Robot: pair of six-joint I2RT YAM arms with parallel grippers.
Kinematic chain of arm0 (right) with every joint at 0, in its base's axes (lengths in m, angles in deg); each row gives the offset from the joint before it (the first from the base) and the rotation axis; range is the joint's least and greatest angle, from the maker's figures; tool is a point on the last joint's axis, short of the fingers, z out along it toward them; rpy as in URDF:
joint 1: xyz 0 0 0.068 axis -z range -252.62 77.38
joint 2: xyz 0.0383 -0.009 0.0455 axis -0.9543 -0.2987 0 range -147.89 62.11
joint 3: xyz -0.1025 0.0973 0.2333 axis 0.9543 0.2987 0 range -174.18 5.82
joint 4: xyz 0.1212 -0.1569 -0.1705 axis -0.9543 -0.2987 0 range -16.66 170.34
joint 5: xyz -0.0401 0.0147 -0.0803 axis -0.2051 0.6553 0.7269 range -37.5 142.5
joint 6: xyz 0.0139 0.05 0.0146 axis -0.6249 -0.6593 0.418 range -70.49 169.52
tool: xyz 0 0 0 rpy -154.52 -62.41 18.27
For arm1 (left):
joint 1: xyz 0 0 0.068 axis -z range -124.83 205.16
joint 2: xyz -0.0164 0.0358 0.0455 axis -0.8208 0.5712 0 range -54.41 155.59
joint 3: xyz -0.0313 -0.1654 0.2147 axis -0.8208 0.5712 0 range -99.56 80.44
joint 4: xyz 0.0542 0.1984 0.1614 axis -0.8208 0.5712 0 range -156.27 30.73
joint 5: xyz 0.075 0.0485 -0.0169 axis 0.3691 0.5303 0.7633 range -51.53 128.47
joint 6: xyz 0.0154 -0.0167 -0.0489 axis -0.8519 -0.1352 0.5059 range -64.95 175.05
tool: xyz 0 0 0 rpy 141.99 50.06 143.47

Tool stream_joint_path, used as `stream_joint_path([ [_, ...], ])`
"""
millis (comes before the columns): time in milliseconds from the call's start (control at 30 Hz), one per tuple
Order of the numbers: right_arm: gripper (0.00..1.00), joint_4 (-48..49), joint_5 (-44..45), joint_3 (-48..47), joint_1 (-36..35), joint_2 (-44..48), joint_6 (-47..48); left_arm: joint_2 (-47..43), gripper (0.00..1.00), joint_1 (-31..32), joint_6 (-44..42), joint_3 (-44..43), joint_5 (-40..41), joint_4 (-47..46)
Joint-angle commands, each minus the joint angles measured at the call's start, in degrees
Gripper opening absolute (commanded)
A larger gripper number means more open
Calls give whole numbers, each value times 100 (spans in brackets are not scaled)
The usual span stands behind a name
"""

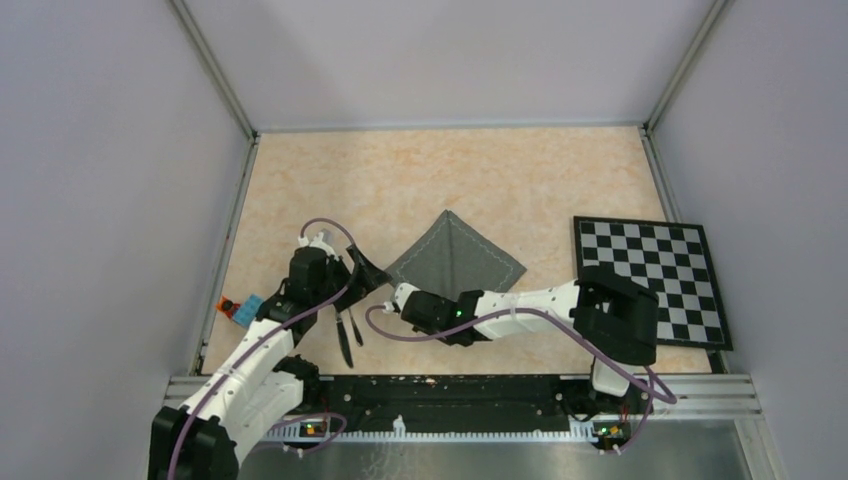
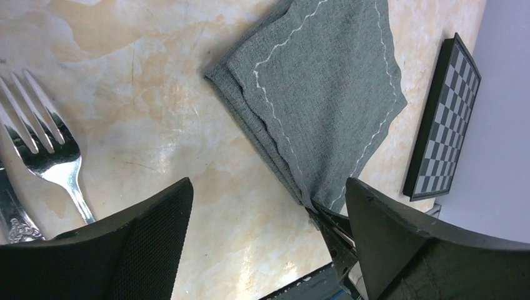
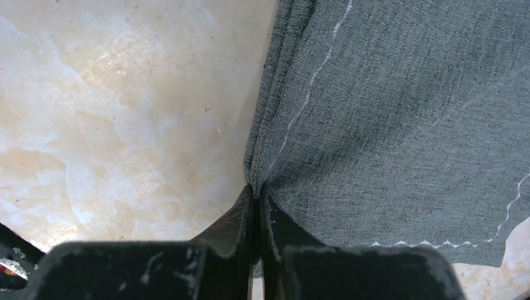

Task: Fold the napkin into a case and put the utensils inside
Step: Pick up the upper triangle-folded napkin from the center of the board.

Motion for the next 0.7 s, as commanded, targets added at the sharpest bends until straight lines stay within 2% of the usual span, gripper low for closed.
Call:
stream_joint_path([
  [0,0,232,357,207,-53,183,-134,206,95,-41,369,162,-241,-499],
  [200,0,528,-67,436,-55,778,-195,907,95,-44,1046,478,-1038,-1771],
  [333,0,700,-136,491,-31,956,-359,1517,89,2,1659,415,-1190,-2117],
  [500,0,898,-210,562,29,1127,-535,1782,82,304,2161,418,-764,-2222],
  [667,0,1030,-307,700,117,1361,-596,1781,76,390,2859,872,-255,-2608],
])
